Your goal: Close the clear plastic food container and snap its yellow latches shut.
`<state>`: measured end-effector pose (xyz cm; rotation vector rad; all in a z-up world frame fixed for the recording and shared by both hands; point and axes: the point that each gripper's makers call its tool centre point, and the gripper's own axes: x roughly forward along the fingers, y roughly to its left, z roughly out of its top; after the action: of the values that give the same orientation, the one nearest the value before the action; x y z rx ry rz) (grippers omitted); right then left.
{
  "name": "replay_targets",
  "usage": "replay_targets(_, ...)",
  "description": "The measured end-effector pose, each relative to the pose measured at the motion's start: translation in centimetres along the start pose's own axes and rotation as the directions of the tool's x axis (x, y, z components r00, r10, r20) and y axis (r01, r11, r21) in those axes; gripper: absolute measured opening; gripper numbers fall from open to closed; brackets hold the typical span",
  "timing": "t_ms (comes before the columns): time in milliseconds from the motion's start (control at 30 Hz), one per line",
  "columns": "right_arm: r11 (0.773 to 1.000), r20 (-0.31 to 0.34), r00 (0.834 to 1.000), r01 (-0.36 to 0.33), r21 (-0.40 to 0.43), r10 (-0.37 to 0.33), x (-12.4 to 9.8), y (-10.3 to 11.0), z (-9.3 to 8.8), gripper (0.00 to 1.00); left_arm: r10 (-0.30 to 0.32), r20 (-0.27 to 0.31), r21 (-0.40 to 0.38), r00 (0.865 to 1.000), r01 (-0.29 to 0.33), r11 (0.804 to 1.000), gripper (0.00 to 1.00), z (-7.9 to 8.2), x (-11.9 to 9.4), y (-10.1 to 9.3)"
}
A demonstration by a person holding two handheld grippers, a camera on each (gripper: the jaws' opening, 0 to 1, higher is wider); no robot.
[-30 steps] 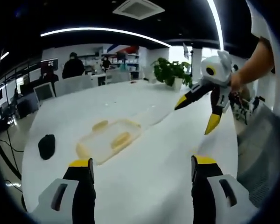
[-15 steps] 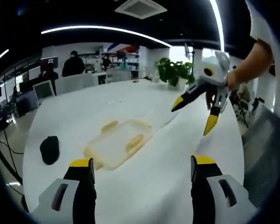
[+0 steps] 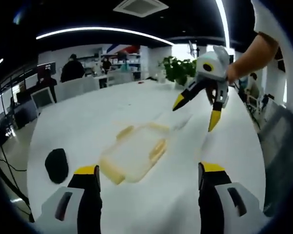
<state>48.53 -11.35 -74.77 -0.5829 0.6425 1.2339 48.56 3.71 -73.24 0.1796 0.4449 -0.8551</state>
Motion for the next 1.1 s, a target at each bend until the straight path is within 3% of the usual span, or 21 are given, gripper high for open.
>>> replay_targets(133,0.999,-0.018,1.0,-0.007,-0.032,0.006,0.6,-1.0,0.0,0.66,-0.005,-0.033,0.049,0.999,0.007,0.999,0.77,-0.7,0.4,1.0)
replay_targets(500,0.996,-0.055,0.998,-0.035,-0.08,0.031,2.0,-2.9,-0.6,0.66,-0.046,-0.057,0.069,0.997,0.05,0.996,0.76,-1.2,1.7,2.5)
replay_targets(800,0.994,-0.073,0.996,-0.056,-0.098,0.049,2.7,-3.9,-0.9,0.65,-0.092,-0.111,0.138,0.99,0.107,0.985,0.74,-1.9,3.0,2.8)
replay_targets(900,0.992,-0.083,0.995,-0.063,-0.111,0.054,2.9,-4.3,-1.0,0.64,-0.098,-0.137,0.194,0.986,0.123,0.973,0.71,-2.1,3.2,3.1)
replay_targets(1100,0.985,-0.113,0.991,-0.085,-0.147,0.068,3.4,-5.0,-1.5,0.61,-0.109,-0.186,0.232,0.977,0.151,0.961,0.71,-2.6,3.6,4.2)
